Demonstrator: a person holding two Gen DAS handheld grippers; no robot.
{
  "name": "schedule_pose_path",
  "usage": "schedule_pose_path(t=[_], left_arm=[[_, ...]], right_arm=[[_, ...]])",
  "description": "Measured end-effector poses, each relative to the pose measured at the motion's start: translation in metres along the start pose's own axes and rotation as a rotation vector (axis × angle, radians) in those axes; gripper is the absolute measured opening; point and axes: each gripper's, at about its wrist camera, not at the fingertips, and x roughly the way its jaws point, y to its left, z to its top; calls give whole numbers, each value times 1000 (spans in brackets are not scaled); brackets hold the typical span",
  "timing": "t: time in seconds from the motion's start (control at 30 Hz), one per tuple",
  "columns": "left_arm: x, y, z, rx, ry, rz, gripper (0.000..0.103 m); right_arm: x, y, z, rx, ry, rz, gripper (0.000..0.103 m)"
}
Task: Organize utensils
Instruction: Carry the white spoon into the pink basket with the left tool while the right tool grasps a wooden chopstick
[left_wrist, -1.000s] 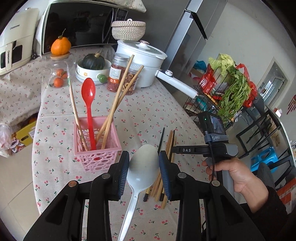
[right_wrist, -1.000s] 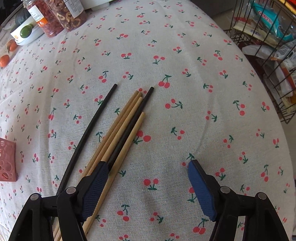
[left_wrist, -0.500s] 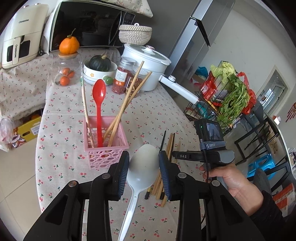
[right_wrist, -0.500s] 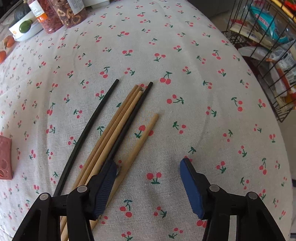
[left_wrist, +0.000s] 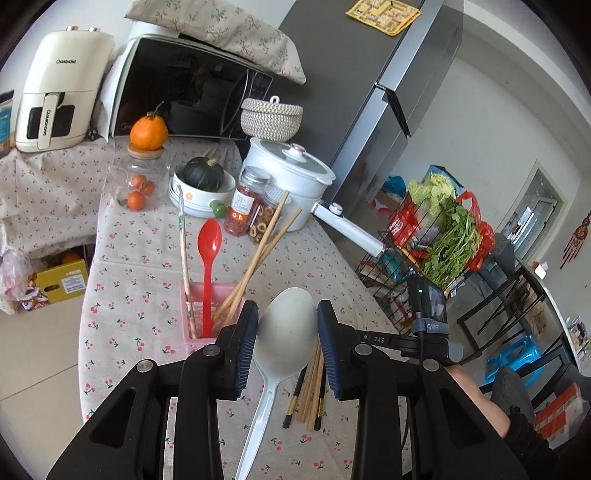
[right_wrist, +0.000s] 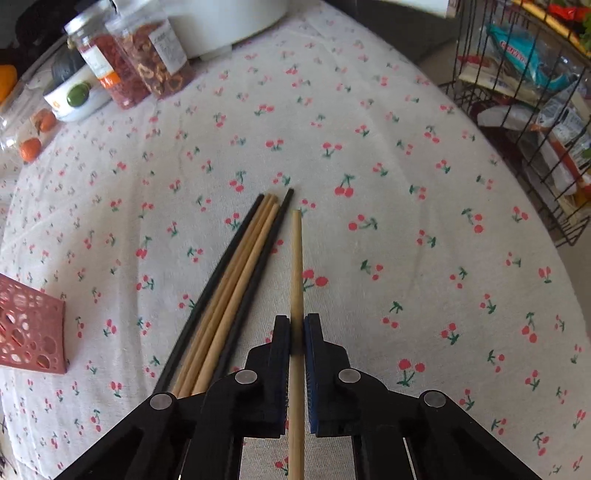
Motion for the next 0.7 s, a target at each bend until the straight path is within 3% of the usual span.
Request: schedule_pose_path(t=[0.17, 0.4, 0.5, 0.7], left_arm=[[-13, 7, 12, -77, -172, -10, 35], [5, 11, 35, -99, -329, 61, 35], [14, 11, 41, -100, -392, 76, 35], [43, 10, 41, -68, -445, 127, 35]], right_arm=[[-57, -6, 1, 28, -152, 125, 6], [-115, 1, -3, 10, -323, 237, 6], [-122, 5, -3, -5, -351, 251, 6], [-121, -1, 3, 22, -352, 293, 6]])
